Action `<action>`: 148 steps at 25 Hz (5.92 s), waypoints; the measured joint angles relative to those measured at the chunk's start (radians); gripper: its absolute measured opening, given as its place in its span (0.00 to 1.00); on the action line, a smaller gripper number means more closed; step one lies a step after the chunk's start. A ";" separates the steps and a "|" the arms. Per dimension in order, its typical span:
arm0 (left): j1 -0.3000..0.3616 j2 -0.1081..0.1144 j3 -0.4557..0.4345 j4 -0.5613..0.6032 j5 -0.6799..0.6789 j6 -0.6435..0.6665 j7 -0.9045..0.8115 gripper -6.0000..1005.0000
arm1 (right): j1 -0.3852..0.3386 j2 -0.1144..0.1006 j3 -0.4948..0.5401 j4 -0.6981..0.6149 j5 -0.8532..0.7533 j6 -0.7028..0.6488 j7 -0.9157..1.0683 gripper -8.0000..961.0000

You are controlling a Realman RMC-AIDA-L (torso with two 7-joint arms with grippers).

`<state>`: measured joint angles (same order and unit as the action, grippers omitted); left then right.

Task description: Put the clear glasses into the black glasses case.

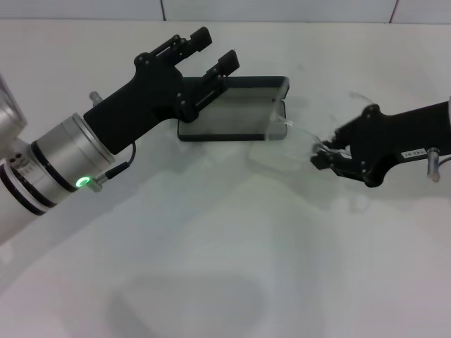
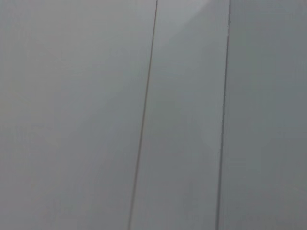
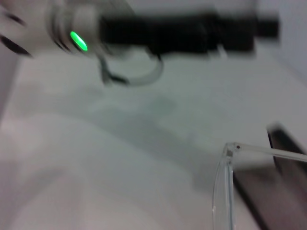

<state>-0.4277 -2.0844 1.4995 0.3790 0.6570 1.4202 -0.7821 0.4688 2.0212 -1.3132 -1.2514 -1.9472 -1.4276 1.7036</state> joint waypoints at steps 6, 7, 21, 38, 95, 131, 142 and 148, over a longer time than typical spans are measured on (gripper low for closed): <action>-0.030 0.045 -0.006 0.003 0.077 0.114 -0.156 0.58 | -0.023 0.000 0.003 0.074 0.150 -0.008 -0.312 0.14; -0.036 0.051 -0.006 0.002 0.082 0.133 -0.175 0.58 | -0.024 0.001 -0.001 0.087 0.159 -0.008 -0.350 0.14; -0.084 0.056 -0.007 -0.006 0.156 0.159 -0.277 0.58 | -0.049 0.003 -0.038 0.180 0.333 -0.034 -0.709 0.14; -0.149 0.034 -0.005 0.000 0.310 0.081 -0.380 0.58 | -0.077 0.003 -0.047 0.193 0.428 -0.075 -0.845 0.14; -0.167 -0.015 -0.090 -0.021 0.147 -0.052 -0.075 0.57 | 0.108 0.000 0.054 0.541 0.524 -0.191 -0.798 0.13; -0.135 -0.011 -0.081 -0.017 0.160 0.007 -0.071 0.57 | 0.096 0.002 0.051 0.566 0.554 -0.088 -0.743 0.13; -0.024 -0.003 -0.293 -0.055 0.064 -0.061 -0.024 0.57 | 0.010 0.005 -0.083 0.376 0.438 0.288 -0.732 0.13; -0.009 -0.003 -0.294 -0.067 0.065 -0.064 -0.024 0.57 | -0.004 0.007 -0.454 0.277 0.440 0.817 -0.720 0.13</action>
<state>-0.4363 -2.0870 1.2052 0.3122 0.7217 1.3566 -0.8064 0.4650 2.0277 -1.7674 -0.9748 -1.5070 -0.6102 0.9838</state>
